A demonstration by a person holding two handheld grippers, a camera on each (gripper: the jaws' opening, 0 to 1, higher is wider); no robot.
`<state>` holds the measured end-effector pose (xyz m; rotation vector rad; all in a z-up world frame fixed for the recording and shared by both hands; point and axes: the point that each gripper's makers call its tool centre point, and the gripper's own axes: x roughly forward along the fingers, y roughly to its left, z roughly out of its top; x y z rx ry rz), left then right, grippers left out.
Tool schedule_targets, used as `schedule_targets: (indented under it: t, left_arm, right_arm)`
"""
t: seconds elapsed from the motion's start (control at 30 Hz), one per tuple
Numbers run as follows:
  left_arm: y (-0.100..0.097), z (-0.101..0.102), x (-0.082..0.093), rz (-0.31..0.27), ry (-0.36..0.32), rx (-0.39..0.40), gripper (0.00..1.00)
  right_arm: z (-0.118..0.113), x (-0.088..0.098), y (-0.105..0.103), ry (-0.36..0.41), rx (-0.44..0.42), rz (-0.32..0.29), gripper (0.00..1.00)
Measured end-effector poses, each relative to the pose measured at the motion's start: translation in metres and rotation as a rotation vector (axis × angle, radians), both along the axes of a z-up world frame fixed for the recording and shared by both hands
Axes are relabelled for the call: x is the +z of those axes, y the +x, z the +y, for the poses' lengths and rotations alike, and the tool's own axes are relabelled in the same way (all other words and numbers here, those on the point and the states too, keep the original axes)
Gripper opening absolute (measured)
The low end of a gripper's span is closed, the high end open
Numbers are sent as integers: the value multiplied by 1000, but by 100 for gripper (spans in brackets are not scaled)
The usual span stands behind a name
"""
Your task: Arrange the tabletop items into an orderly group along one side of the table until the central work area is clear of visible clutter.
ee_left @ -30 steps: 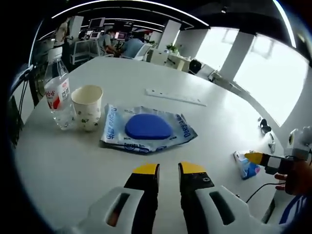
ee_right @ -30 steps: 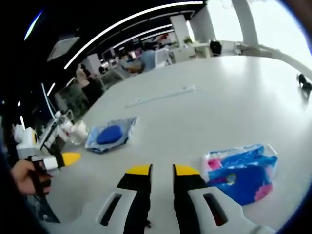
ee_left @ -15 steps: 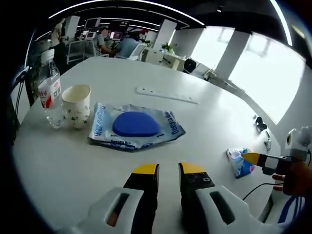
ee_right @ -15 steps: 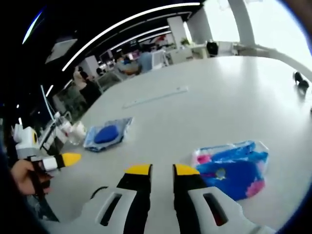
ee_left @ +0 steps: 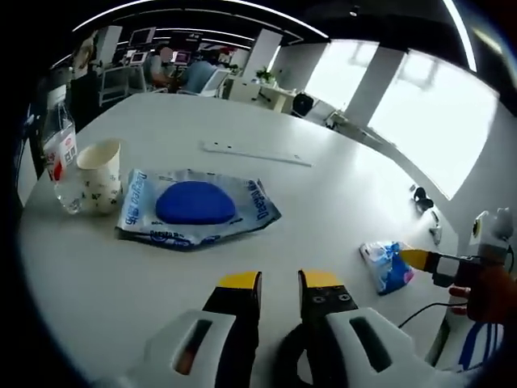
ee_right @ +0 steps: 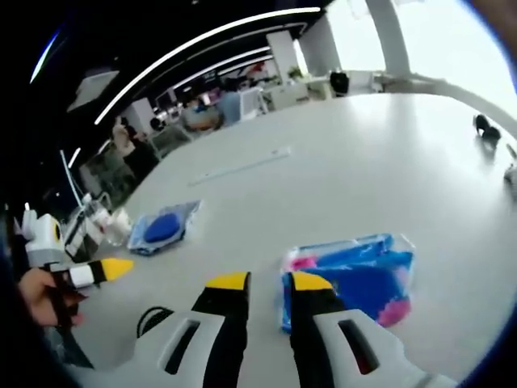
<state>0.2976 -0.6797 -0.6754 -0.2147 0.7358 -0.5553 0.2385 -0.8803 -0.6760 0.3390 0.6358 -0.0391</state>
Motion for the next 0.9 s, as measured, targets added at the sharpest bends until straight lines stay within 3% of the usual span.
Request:
schedule_targets:
  t: [0.57, 0.9]
  left_arm:
    - [-20, -58, -3, 4, -16, -125, 19]
    - [-24, -76, 0, -2, -20, -143, 19]
  right_arm:
    - [-43, -3, -25, 1, -84, 8, 15]
    - [-60, -3, -37, 1, -112, 8, 15]
